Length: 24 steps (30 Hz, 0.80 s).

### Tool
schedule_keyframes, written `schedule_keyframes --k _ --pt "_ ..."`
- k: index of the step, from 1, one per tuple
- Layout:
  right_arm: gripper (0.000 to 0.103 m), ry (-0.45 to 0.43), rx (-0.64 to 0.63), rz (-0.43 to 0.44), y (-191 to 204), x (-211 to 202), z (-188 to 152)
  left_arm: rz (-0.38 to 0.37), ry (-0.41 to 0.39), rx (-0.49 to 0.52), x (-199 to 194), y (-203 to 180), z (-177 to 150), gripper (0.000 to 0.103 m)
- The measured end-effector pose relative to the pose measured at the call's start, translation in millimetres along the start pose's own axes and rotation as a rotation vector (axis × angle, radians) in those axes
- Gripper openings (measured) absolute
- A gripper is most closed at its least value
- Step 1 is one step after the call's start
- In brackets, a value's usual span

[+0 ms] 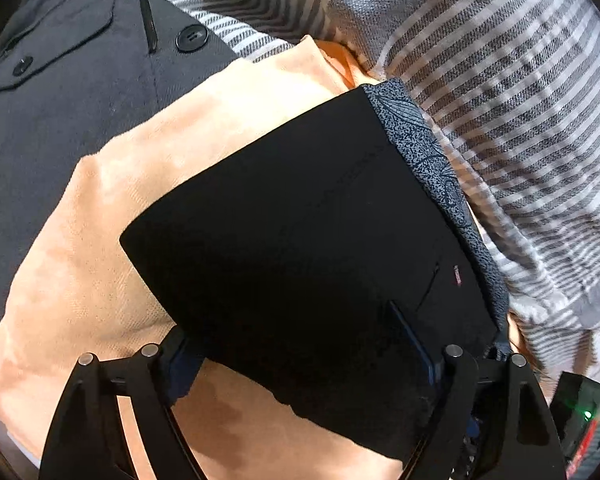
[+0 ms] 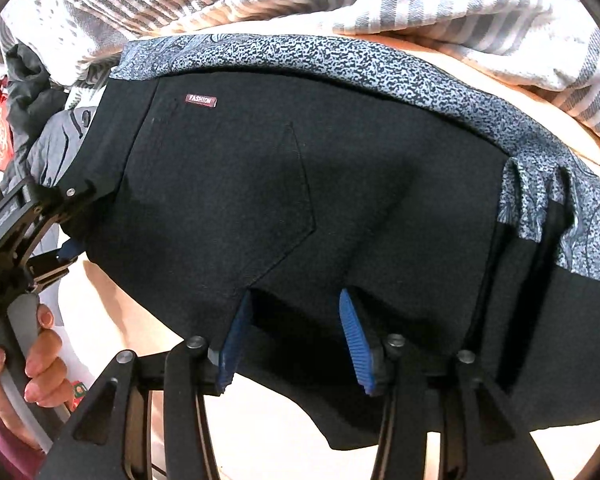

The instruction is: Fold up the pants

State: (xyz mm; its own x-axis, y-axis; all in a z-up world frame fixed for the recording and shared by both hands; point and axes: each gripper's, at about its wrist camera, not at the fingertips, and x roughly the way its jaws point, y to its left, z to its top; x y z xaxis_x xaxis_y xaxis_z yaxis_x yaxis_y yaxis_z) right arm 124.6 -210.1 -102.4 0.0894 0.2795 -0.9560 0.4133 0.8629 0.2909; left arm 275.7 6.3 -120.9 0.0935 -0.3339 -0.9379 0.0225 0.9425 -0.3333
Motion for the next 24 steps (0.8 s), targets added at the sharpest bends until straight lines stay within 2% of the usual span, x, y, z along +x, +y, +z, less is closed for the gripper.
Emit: schedule_keyframes --k 3,6,7,11,16,19,21,23,24 --pt "0.054 -0.005 -0.002 0.010 3 1 1 0.023 -0.039 0.015 -6 -6 -4 0.038" --pt "0.056 -0.010 -0.018 0.010 4 0 -1 0.030 -0.067 0.055 -15 -19 -6 0.027" --pt "0.056 -0.011 -0.018 0.012 4 0 -1 0.049 -0.086 0.095 -18 -27 -9 0.023" --pt "0.056 -0.006 0.031 0.058 -1 -7 2 0.123 -0.180 0.281 -38 -66 -25 0.021" --pt "0.056 -0.031 0.068 0.099 -17 -36 5 0.177 -0.259 0.447 -54 -99 -44 0.021" --pt "0.056 -0.047 0.087 0.189 -23 -64 15 0.216 -0.296 0.551 -61 -110 -55 0.021" --pt "0.061 -0.063 0.066 0.250 -17 -88 29 0.234 -0.314 0.612 -62 -121 -64 0.021" --pt "0.078 -0.067 0.023 0.280 -4 -106 46 0.239 -0.332 0.661 -67 -126 -68 0.021" --pt "0.081 -0.063 -0.004 0.303 5 -113 55 0.239 -0.339 0.683 -67 -131 -70 0.021"
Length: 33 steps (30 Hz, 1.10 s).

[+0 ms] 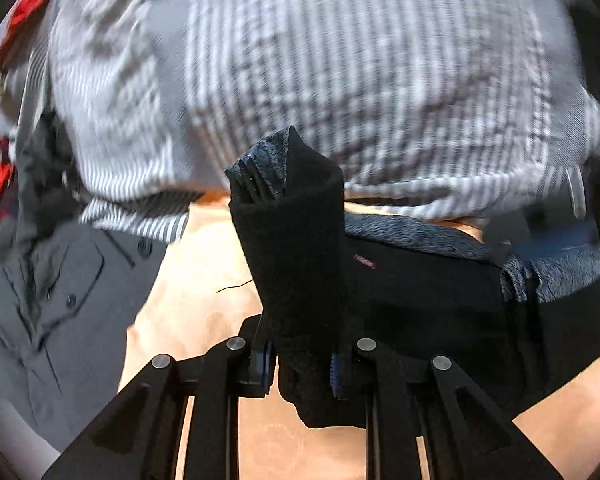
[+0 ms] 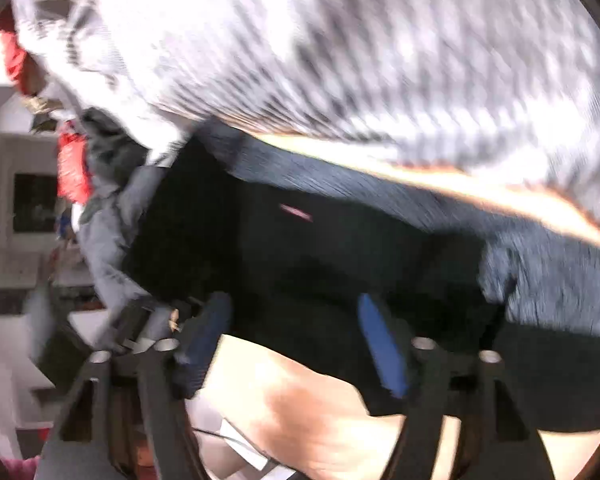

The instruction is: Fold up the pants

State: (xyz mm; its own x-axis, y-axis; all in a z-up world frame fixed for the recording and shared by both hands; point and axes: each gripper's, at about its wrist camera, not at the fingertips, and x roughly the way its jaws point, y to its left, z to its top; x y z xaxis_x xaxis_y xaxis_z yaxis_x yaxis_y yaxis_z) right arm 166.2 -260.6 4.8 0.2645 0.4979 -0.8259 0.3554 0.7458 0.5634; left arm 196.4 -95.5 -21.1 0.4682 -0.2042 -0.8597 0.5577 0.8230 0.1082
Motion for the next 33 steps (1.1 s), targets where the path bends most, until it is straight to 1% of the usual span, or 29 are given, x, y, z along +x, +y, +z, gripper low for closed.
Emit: schedule_keyframes --k 2,3,5,6,9,11,12,13,14,15,16,17,21,23,29,33 --pt "0.081 0.019 -0.033 0.038 23 1 16 -0.001 -0.015 0.027 -3 -5 2 0.021" --pt "0.081 0.034 -0.058 0.053 37 3 29 -0.001 -0.019 0.031 -4 -5 2 0.021" --pt "0.081 0.069 -0.098 0.057 55 12 47 -0.001 -0.023 0.032 -8 -3 3 0.021" --pt "0.081 0.109 -0.128 0.056 67 23 58 0.001 -0.025 0.036 -9 -4 3 0.021" --pt "0.081 0.210 -0.166 0.031 88 52 74 0.001 -0.029 0.045 -9 -3 4 0.021" --pt "0.081 0.272 -0.185 -0.002 98 75 78 -0.005 -0.031 0.047 -12 -5 4 0.021" --pt "0.079 0.298 -0.196 -0.023 102 86 78 -0.007 -0.033 0.049 -12 -4 4 0.021" --pt "0.061 0.319 -0.200 -0.037 103 94 78 -0.010 -0.034 0.051 -13 -4 3 0.021" --pt "0.033 0.339 -0.199 -0.053 105 101 77 -0.014 -0.023 0.049 -12 -3 3 0.021" --pt "0.025 0.346 -0.188 -0.085 105 106 75 -0.019 -0.020 0.045 -12 -2 2 0.021" --pt "0.019 0.339 -0.184 -0.096 103 106 73 -0.027 -0.024 0.043 -13 -1 2 0.021" --pt "0.017 0.324 -0.186 -0.096 103 103 71 -0.038 -0.032 0.047 -17 -1 3 0.021" --pt "0.016 0.221 -0.267 -0.103 103 72 54 -0.087 -0.057 0.083 -35 -15 6 0.021" --pt "0.016 0.189 -0.253 -0.093 96 56 52 -0.113 -0.071 0.103 -45 -27 7 0.021" --pt "0.015 0.064 -0.206 -0.069 58 -16 25 -0.187 -0.113 0.192 -81 -78 12 0.021" --pt "0.015 -0.018 -0.167 -0.072 27 -62 1 -0.235 -0.134 0.273 -104 -123 11 0.021"
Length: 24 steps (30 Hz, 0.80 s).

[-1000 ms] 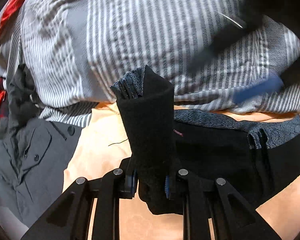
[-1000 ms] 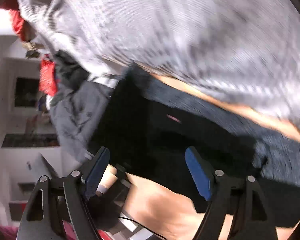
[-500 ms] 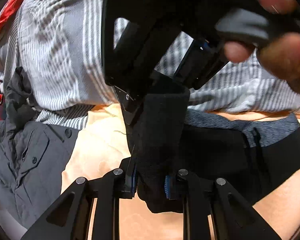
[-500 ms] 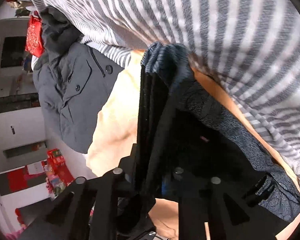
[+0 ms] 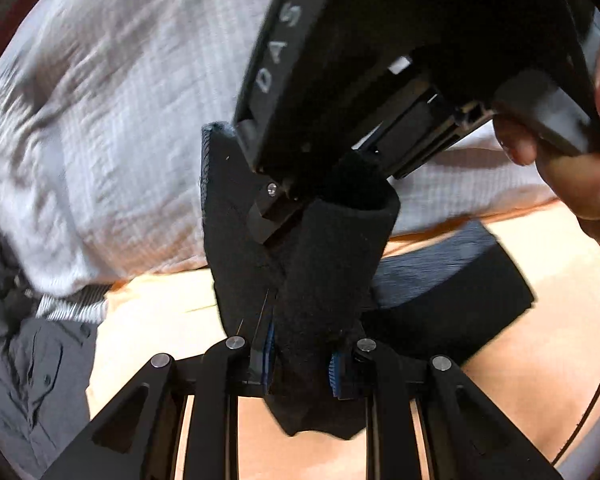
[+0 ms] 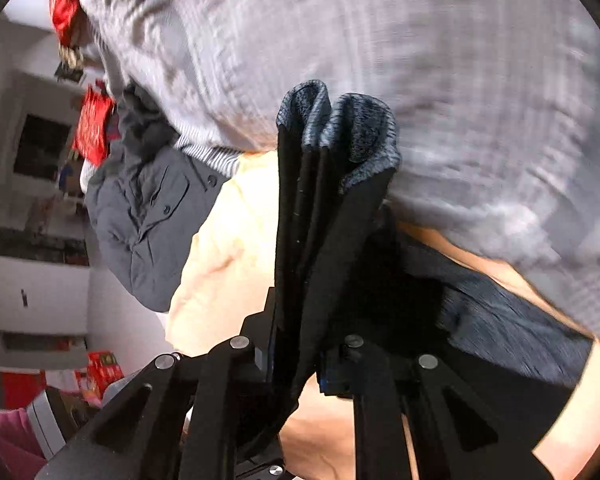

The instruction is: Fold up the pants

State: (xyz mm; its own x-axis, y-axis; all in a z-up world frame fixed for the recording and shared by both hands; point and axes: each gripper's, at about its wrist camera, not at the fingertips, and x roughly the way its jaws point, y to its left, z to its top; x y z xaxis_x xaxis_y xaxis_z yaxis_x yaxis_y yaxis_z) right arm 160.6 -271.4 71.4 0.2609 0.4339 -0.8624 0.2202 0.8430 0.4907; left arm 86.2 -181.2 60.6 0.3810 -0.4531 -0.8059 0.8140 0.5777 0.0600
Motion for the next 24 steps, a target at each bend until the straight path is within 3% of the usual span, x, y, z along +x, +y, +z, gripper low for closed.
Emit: schedule_keyframes --k 7,13,19,24 --pt "0.015 -0.109 0.101 -0.021 -75 -70 -63 -0.111 -0.002 0.108 -5 -96 18 0.021" --pt "0.015 -0.133 0.187 -0.058 -142 -101 -108 -0.191 0.032 0.188 10 -173 18 0.021" --pt "0.015 -0.089 0.256 -0.072 -207 -80 -144 -0.195 0.131 0.251 50 -226 -4 0.021" --pt "0.016 -0.070 0.292 -0.043 -239 -48 -158 -0.168 0.193 0.262 74 -237 -19 0.021"
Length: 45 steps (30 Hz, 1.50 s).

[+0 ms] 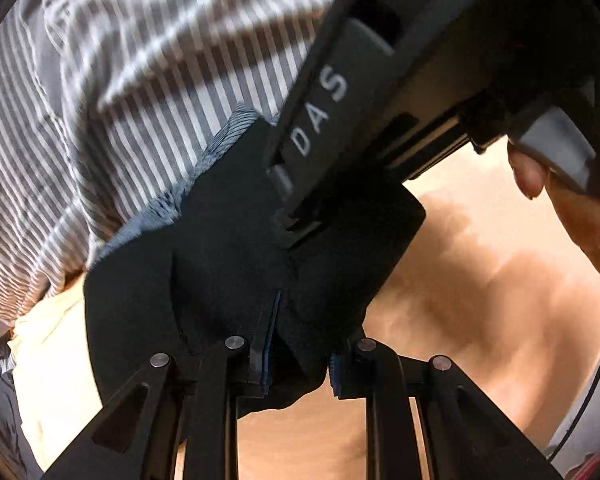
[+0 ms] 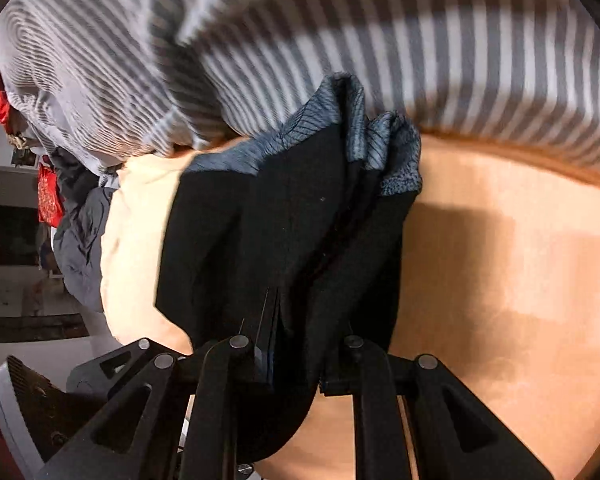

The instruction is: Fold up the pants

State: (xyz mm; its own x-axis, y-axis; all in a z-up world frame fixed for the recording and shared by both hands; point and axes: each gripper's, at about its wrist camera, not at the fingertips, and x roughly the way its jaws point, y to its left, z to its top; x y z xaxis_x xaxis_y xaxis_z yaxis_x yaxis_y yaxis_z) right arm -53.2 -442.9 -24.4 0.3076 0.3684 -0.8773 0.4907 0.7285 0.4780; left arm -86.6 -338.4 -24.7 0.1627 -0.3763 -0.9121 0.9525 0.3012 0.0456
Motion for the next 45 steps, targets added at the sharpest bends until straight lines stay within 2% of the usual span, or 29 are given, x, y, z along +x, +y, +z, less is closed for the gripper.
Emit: schedule_keyframes --k 3,5,6,8,10,12,14,19,21,24,27,31,34,37,45 --pt "0.017 -0.003 0.017 0.024 -12 3 -5 0.028 0.003 0.029 0 -10 -3 0.027" --pt "0.018 -0.010 0.030 0.029 -16 1 -7 0.010 0.010 0.031 -7 -13 -5 0.038" --pt "0.018 -0.012 0.036 0.026 -16 1 -7 -0.001 0.013 0.031 -11 -15 -6 0.040" --pt "0.020 -0.011 0.052 0.019 -20 -3 -9 -0.008 0.001 0.042 -28 -15 -10 0.061" --pt "0.024 -0.014 0.061 0.002 -23 -8 -11 0.003 -0.020 0.049 -45 -9 -16 0.067" --pt "0.030 -0.013 0.073 -0.028 -21 -13 -12 0.004 -0.027 0.040 -60 -1 -23 0.067" --pt "0.037 -0.019 0.090 -0.056 -17 -19 -15 0.042 -0.031 0.012 -68 20 -23 0.067" --pt "0.040 -0.073 0.105 -0.293 -10 -46 -33 0.141 0.015 -0.190 -62 96 -23 0.067" --pt "0.040 -0.116 0.105 -0.310 -2 -58 -41 0.168 0.047 -0.272 -51 123 -23 0.067" --pt "0.034 -0.148 0.058 -0.301 15 -60 -50 0.148 0.078 -0.369 -30 151 -23 0.067" --pt "0.034 -0.123 0.021 -0.286 28 -45 -52 0.129 0.133 -0.399 -8 152 -24 0.067" --pt "0.034 -0.040 0.027 -0.372 20 -7 -59 0.076 0.229 -0.403 24 137 -35 0.067" --pt "0.034 0.005 0.091 -0.359 -4 15 -68 0.102 0.214 -0.362 29 124 -40 0.067" --pt "0.035 -0.003 0.104 -0.346 -12 21 -72 0.104 0.215 -0.358 31 122 -40 0.067" --pt "0.037 -0.017 0.127 -0.320 -15 7 -74 0.071 0.232 -0.390 30 135 -35 0.067"
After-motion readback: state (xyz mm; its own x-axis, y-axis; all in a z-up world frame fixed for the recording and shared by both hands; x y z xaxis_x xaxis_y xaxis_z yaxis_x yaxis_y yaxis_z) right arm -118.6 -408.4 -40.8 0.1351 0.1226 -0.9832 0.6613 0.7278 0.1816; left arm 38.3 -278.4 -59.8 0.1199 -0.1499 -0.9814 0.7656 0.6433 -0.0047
